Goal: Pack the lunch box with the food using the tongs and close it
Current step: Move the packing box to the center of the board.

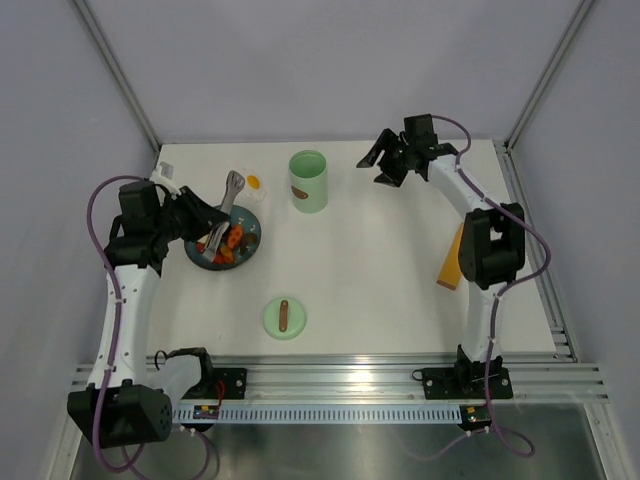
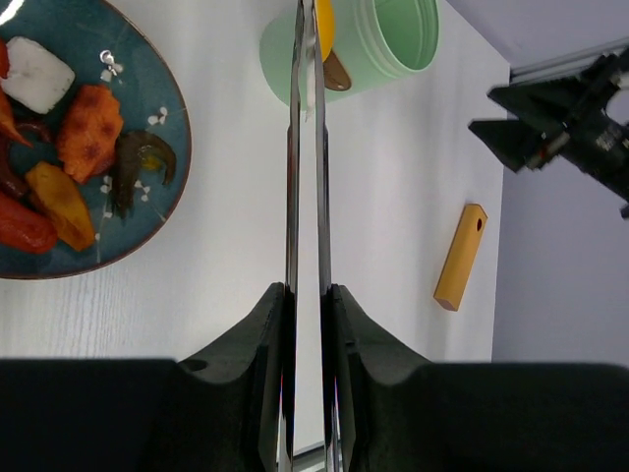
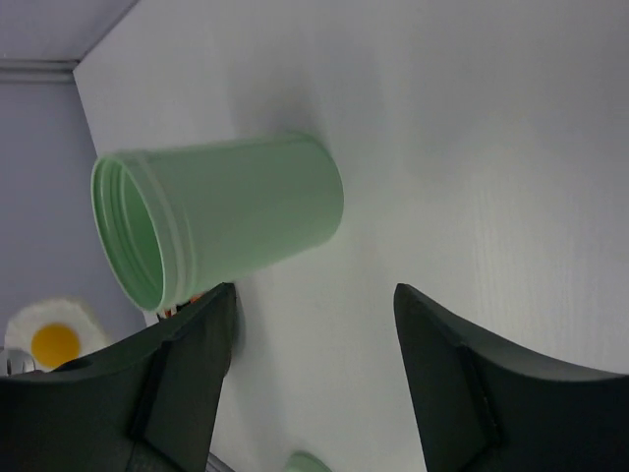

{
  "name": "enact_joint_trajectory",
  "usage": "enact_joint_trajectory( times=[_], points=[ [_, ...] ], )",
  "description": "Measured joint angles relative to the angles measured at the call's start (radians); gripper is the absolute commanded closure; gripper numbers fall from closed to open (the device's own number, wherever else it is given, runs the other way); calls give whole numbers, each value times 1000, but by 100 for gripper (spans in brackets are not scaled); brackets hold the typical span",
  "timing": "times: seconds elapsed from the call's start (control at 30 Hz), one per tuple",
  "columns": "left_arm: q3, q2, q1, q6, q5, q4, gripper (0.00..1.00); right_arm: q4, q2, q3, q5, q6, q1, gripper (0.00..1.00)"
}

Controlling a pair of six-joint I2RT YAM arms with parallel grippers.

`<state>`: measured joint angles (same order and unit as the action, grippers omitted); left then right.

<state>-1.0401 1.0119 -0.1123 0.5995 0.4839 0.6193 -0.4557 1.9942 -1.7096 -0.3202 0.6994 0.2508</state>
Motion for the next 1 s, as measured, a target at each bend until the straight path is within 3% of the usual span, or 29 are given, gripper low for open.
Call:
enact_joint_trajectory(
  times=[0.23,0.5,1.0],
  points=[
    [-79,29,5,-16,64,6,100,-6,326,-325,-53,103,-27,42],
    [-143,40,11,-19,123,7,100,-37,621,-675,-146,179,-2,37],
    [-217,101,76,27,164,-39,100,80,649,-578,-251,275,145,37]
  ],
)
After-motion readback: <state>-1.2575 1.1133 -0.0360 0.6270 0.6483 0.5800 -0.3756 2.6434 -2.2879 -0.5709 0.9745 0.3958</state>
